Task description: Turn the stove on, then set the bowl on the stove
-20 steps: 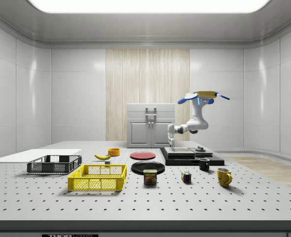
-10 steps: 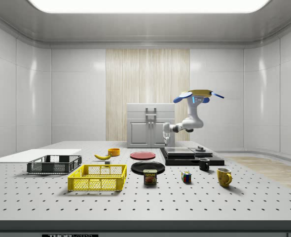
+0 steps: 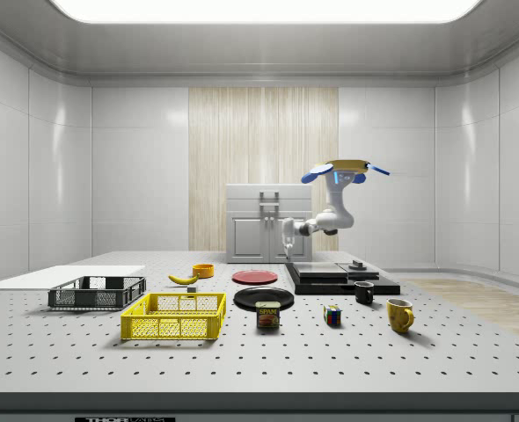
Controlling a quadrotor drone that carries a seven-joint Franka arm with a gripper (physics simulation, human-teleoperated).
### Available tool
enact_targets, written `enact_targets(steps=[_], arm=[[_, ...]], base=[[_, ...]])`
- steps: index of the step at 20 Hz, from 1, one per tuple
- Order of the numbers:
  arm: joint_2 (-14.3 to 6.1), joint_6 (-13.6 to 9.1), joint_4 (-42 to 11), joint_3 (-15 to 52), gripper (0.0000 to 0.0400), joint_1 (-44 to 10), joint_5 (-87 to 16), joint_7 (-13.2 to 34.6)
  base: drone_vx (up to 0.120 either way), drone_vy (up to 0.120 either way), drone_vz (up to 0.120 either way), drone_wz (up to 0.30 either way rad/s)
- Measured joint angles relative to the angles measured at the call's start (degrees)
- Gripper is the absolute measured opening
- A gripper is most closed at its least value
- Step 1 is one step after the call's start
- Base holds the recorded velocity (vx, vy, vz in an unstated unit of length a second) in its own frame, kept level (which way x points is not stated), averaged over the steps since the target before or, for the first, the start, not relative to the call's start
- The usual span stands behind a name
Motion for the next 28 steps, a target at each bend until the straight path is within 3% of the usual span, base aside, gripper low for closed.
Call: enact_targets(steps=[28], arm=[[-1.03, 0.96, 0.04, 0.11, 0.04, -0.25, 0.42, 0.19]], base=[[0.12, 0.0, 0.0, 0.0]])
